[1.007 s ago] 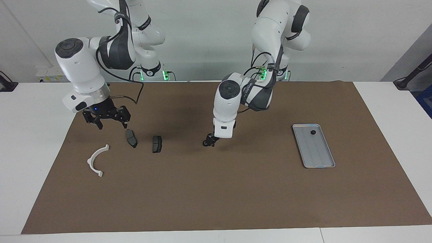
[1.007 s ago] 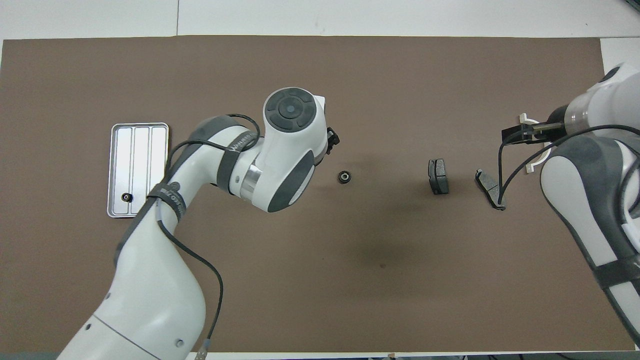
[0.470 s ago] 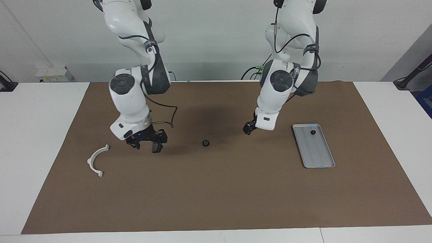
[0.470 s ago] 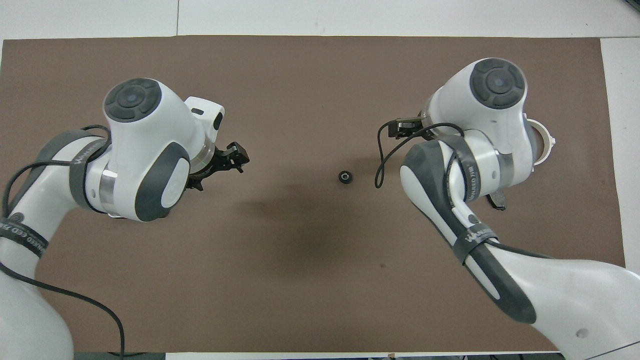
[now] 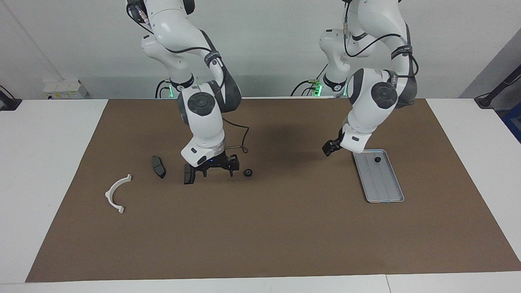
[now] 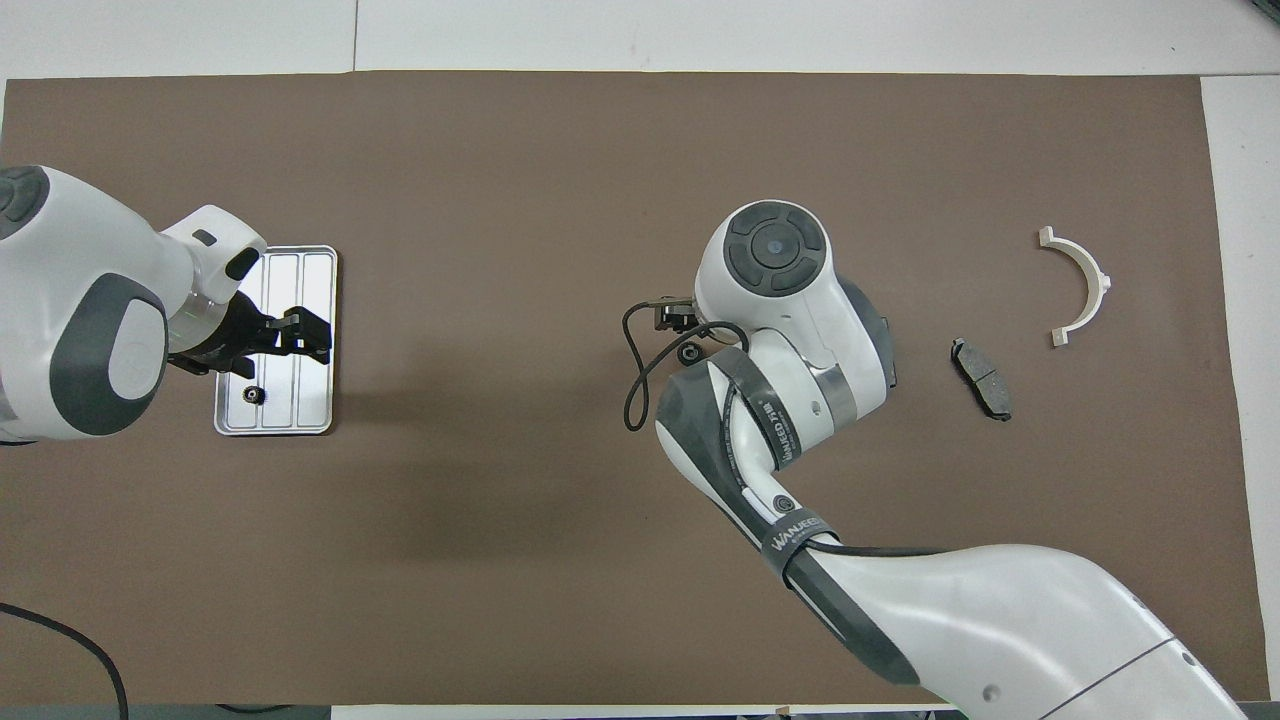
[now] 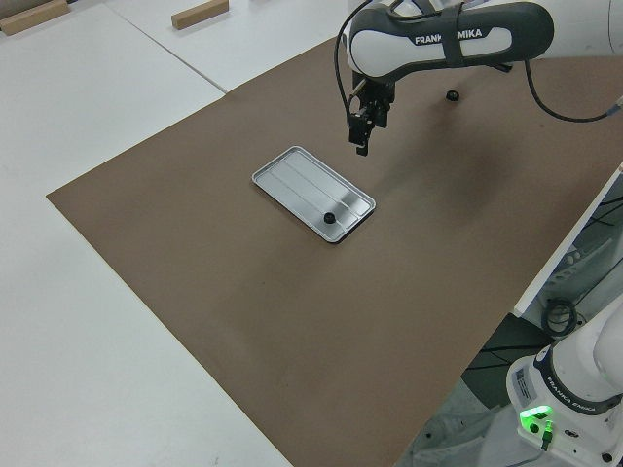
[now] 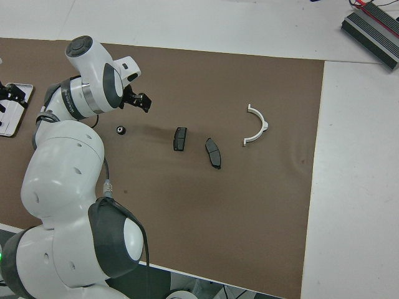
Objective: Place bearing gear from tray to pile
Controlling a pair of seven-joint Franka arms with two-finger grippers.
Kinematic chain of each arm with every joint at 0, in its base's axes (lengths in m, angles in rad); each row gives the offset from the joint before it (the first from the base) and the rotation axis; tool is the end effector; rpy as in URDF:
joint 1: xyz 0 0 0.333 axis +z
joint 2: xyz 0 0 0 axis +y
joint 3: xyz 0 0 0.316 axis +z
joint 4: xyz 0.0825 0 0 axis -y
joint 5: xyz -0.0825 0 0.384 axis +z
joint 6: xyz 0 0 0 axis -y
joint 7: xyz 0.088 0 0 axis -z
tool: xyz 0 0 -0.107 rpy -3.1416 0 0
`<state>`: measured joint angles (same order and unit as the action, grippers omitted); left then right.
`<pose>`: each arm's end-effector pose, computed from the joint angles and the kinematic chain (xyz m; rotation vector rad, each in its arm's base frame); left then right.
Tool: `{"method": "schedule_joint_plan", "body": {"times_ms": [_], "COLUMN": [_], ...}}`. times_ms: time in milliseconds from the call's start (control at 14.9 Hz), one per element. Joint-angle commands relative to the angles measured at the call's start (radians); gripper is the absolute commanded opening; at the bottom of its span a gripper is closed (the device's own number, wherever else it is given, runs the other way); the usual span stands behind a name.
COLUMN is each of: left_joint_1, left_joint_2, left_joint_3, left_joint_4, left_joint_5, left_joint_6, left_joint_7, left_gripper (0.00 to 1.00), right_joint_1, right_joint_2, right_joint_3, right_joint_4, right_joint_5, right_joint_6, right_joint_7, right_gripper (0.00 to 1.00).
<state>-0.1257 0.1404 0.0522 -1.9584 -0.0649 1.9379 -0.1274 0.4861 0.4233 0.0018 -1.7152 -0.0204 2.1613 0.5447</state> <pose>0.5670 -0.0469 0.3926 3.0936 0.1271 -0.2559 0.5866 0.3102 0.3453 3.1375 -0.0719 0.0438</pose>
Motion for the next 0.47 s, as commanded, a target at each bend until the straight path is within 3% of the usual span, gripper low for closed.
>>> {"method": "schedule_joint_plan", "body": {"times_ms": [0,269,403], "left_joint_1": [0.046,0.081,0.11], "left_joint_2": [-0.044,-0.044,-0.045], "left_joint_3": [-0.014,-0.014,-0.014], "left_joint_4": [-0.076,-0.112,-0.157], "left_joint_5": [0.05,0.056,0.056], "left_joint_6": [0.073,0.13,0.179], "left_joint_7": [0.092,0.124,0.124], "left_gripper": [0.83,0.58,0.57], "right_joint_1": [0.006,0.019,0.037], "right_joint_2": [0.035,0.057,0.06], "right_joint_3": [-0.005,-0.003,-0.005], "right_joint_4": [0.026,0.017,0.009], "right_joint_5": [-0.01,-0.009,-0.006], "right_joint_6": [0.025,0.045,0.042], "right_joint_7": [0.027,0.031,0.043], "right_gripper": [1.0,1.0,1.0]}}
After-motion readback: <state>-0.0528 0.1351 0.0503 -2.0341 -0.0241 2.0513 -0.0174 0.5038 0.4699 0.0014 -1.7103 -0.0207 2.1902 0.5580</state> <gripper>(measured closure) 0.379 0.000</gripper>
